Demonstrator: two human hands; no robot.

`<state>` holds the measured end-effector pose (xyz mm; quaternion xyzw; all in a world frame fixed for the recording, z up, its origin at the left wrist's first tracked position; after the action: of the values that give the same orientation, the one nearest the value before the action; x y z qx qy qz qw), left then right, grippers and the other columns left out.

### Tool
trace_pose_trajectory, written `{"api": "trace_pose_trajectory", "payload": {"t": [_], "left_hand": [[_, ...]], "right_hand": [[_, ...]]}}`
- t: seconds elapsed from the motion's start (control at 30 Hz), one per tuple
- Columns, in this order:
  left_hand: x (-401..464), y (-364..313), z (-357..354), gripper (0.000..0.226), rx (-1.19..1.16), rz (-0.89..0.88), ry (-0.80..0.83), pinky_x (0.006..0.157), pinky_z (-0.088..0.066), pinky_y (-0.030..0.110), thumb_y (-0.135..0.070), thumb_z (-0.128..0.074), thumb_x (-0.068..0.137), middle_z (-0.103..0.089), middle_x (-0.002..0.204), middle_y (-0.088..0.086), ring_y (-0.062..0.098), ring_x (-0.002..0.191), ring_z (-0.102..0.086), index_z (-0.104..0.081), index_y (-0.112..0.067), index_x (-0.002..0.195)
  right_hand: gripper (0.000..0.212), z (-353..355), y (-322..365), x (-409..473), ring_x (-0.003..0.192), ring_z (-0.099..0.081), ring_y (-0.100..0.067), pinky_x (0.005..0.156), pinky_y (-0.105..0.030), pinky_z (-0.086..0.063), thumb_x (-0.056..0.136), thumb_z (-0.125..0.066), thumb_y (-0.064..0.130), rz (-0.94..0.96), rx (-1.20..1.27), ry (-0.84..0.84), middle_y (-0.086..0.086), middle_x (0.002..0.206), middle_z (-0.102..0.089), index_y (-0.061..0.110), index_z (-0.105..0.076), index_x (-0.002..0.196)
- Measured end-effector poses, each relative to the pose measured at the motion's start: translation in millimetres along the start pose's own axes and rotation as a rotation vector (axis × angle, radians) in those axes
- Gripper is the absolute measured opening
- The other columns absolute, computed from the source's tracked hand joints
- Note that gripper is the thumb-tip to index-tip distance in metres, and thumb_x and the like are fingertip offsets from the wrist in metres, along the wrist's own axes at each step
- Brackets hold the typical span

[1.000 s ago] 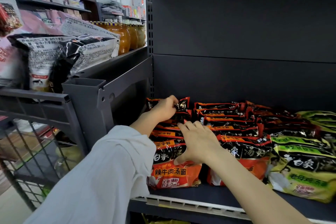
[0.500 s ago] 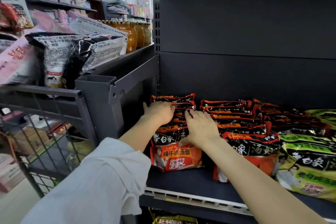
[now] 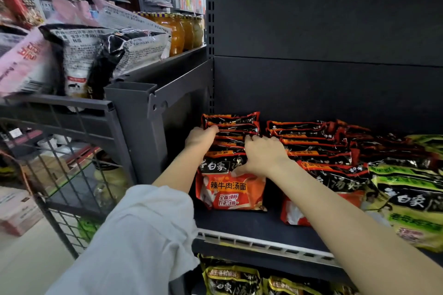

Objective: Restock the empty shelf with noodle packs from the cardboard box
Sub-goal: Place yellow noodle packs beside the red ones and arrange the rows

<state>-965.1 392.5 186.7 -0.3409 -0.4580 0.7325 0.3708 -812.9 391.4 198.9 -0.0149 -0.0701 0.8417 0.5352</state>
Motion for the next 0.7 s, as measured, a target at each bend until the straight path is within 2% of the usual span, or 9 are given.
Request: {"api": "trace_pose_trajectory", "payload": {"t": [0.1, 0.23, 0.3, 0.4, 0.47, 0.53, 0.6, 0.7], "left_hand": [[7.9, -4.0, -3.2, 0.041, -0.068, -0.004, -0.019, 0.091, -0.047, 0.031, -0.029, -0.063, 0.084, -0.06, 0.108, 0.002, 0.026, 0.106, -0.059, -0.053, -0.012, 0.12], [13.4, -8.7, -13.5, 0.048, -0.102, -0.009, 0.058, 0.097, -0.047, 0.039, -0.019, -0.065, 0.083, -0.062, 0.119, 0.008, 0.027, 0.107, -0.06, -0.046, -0.018, 0.127], [15.7, -12.2, -16.0, 0.055, -0.144, -0.016, 0.104, 0.094, -0.047, 0.037, -0.014, -0.063, 0.085, -0.059, 0.122, 0.006, 0.027, 0.108, -0.058, -0.04, -0.02, 0.134], [21.9, -15.5, -17.6, 0.079, -0.12, -0.027, 0.162, 0.093, -0.043, 0.035, -0.011, -0.06, 0.085, -0.045, 0.139, 0.004, 0.027, 0.121, -0.05, -0.018, -0.025, 0.149], [26.1, -15.1, -19.6, 0.083, -0.123, -0.029, 0.186, 0.093, -0.044, 0.036, -0.01, -0.058, 0.083, -0.043, 0.142, 0.007, 0.027, 0.116, -0.051, -0.012, -0.029, 0.15], [28.1, -13.7, -21.8, 0.082, -0.139, -0.034, 0.2, 0.087, -0.041, 0.033, -0.008, -0.056, 0.085, -0.048, 0.136, 0.007, 0.024, 0.108, -0.052, -0.011, -0.027, 0.151], [30.5, -11.1, -24.8, 0.08, -0.122, -0.04, 0.225, 0.087, -0.041, 0.033, -0.008, -0.054, 0.085, -0.048, 0.131, 0.005, 0.023, 0.107, -0.05, -0.013, -0.026, 0.151], [31.5, -11.1, -30.0, 0.083, -0.06, -0.051, 0.266, 0.098, -0.04, 0.037, -0.012, -0.057, 0.082, -0.035, 0.148, 0.007, 0.028, 0.126, -0.044, -0.014, -0.031, 0.151]], "right_hand": [[0.104, -3.5, -0.6, 3.2, 0.119, -0.053, -0.029, 0.098, -0.041, -0.04, 0.063, -0.065, 0.073, -0.003, 0.002, 0.007, -0.011, 0.131, -0.053, 0.004, -0.038, 0.137], [0.118, -3.8, -5.2, 4.6, 0.128, -0.046, -0.03, 0.105, -0.042, -0.036, 0.063, -0.068, 0.071, 0.001, 0.01, 0.03, -0.013, 0.143, -0.042, 0.006, -0.018, 0.148], [0.124, -2.7, -6.5, 5.4, 0.133, -0.04, -0.031, 0.108, -0.043, -0.033, 0.062, -0.067, 0.073, 0.006, -0.006, 0.037, -0.015, 0.149, -0.031, 0.01, -0.009, 0.151], [0.125, -3.5, -10.6, 8.2, 0.144, -0.017, -0.033, 0.115, -0.047, -0.02, 0.06, -0.067, 0.075, 0.01, 0.017, 0.088, -0.016, 0.157, -0.002, 0.018, -0.004, 0.152], [0.124, -5.9, -14.2, 10.9, 0.147, 0.004, -0.03, 0.118, -0.047, -0.007, 0.06, -0.064, 0.077, 0.024, 0.037, 0.119, -0.009, 0.158, 0.018, 0.02, -0.003, 0.152], [0.124, -7.8, -15.9, 13.2, 0.147, 0.014, -0.025, 0.117, -0.047, 0.002, 0.06, -0.062, 0.079, 0.061, 0.026, 0.115, -0.005, 0.159, 0.015, 0.018, -0.005, 0.152], [0.124, -8.3, -15.9, 14.6, 0.147, 0.012, -0.02, 0.118, -0.048, 0.004, 0.06, -0.062, 0.078, 0.085, 0.035, 0.116, -0.004, 0.161, 0.002, 0.015, -0.008, 0.152], [0.125, -6.2, -15.4, 14.4, 0.148, 0.005, -0.021, 0.118, -0.05, 0.001, 0.061, -0.065, 0.076, 0.089, -0.01, 0.15, -0.007, 0.16, -0.006, 0.01, -0.008, 0.151]]}}
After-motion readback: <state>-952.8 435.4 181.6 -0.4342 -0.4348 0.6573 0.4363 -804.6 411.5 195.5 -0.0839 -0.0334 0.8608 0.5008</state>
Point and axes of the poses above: each hand's wrist, its own x-axis towards the middle knuckle, its own z-axis out of the back of the hand, y = z × x, the point moved 4 cm from there along x, towards the middle knuckle
